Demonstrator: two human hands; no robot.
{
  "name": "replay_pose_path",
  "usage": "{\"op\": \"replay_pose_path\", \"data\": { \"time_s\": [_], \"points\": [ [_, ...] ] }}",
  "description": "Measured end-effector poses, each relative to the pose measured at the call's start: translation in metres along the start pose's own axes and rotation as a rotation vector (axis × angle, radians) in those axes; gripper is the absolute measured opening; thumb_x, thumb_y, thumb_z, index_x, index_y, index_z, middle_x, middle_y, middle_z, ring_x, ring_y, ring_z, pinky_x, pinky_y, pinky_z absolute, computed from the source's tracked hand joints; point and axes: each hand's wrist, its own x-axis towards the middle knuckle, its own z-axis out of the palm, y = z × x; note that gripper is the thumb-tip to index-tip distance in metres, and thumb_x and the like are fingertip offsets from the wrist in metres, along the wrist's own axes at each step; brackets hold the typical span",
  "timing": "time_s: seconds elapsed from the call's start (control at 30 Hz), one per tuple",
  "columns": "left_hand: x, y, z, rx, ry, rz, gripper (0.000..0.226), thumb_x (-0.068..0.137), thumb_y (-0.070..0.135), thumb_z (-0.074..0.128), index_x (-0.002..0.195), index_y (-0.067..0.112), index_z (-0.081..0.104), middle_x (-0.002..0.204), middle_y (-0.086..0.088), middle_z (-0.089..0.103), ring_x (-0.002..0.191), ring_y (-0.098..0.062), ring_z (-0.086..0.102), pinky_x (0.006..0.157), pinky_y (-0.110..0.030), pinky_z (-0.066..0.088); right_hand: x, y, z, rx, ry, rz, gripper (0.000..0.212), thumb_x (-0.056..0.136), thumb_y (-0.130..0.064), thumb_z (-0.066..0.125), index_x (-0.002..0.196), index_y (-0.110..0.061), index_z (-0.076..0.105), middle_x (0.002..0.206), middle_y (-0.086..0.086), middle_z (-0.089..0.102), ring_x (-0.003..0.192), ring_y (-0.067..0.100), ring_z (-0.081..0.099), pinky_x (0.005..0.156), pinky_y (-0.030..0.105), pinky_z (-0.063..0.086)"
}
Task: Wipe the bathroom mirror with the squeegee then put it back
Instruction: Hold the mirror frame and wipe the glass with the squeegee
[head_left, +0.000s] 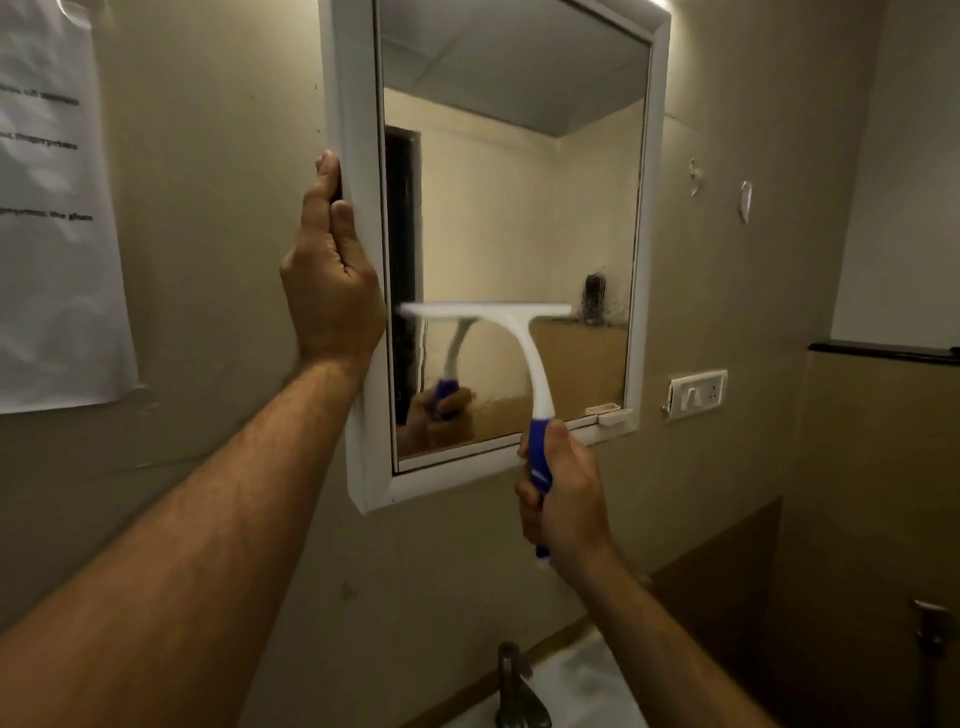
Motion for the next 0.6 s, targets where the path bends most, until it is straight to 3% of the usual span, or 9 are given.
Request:
{"op": "replay_pose_path", "data": {
  "time_s": [0.13,0.2,0.33,0.43,0.53,0.6],
  "points": [
    [-0.001,0.000,0.000,0.027,0.000,-0.006,0.040,0.106,0.018,0.035,0.144,0.007,0.042,0.142,-0.004,0.053,0.105,0.029,0.045,0.089,0.004,0.037,0.023,-0.027,0.010,0.058,-0.031,-0.066,0.044,0.100,-0.050,0.029,0.093,-0.014,0.054,0.055,-0.002,0.044,0.041,0.009,0.035,0.040,0.022,0.031],
    [-0.001,-0.002,0.001,0.033,-0.005,-0.008,0.041,0.106,0.020,0.035,0.145,0.009,0.041,0.141,-0.003,0.054,0.101,0.025,0.050,0.087,0.001,0.043,0.031,-0.036,0.016,0.043,-0.032,-0.078,0.042,0.102,-0.046,0.028,0.092,-0.015,0.053,0.055,-0.002,0.044,0.040,0.008,0.036,0.039,0.021,0.031],
    [-0.001,-0.002,-0.001,0.033,0.010,0.002,0.041,0.106,0.020,0.035,0.145,0.009,0.042,0.142,-0.002,0.053,0.114,0.009,0.051,0.093,-0.004,0.044,0.023,-0.022,0.015,0.000,-0.003,-0.062,0.043,0.101,-0.048,0.029,0.094,-0.013,0.053,0.054,-0.003,0.045,0.041,0.009,0.037,0.039,0.023,0.032],
    [-0.001,-0.004,0.000,0.012,-0.007,-0.005,0.041,0.106,0.024,0.035,0.146,0.013,0.041,0.139,0.000,0.057,0.101,-0.002,0.064,0.086,-0.021,0.056,0.007,0.005,0.006,-0.005,0.027,-0.026,0.047,0.099,-0.048,0.030,0.099,-0.007,0.053,0.055,-0.001,0.045,0.042,0.009,0.038,0.040,0.023,0.033],
    [-0.002,-0.004,0.001,-0.001,-0.007,-0.005,0.040,0.106,0.021,0.036,0.145,0.011,0.042,0.136,-0.002,0.059,0.080,0.011,0.060,0.074,-0.005,0.051,0.000,0.013,0.003,0.012,0.034,-0.022,0.054,0.089,-0.055,0.034,0.099,-0.006,0.054,0.055,0.001,0.045,0.043,0.011,0.038,0.040,0.023,0.034],
    [-0.001,-0.004,0.001,-0.009,-0.012,0.001,0.041,0.106,0.021,0.035,0.145,0.011,0.041,0.139,-0.003,0.056,0.090,0.010,0.062,0.079,-0.005,0.050,0.006,0.001,0.006,0.041,0.024,-0.061,0.053,0.086,-0.058,0.034,0.094,-0.009,0.054,0.054,-0.001,0.045,0.043,0.011,0.037,0.039,0.023,0.032]
  ]
}}
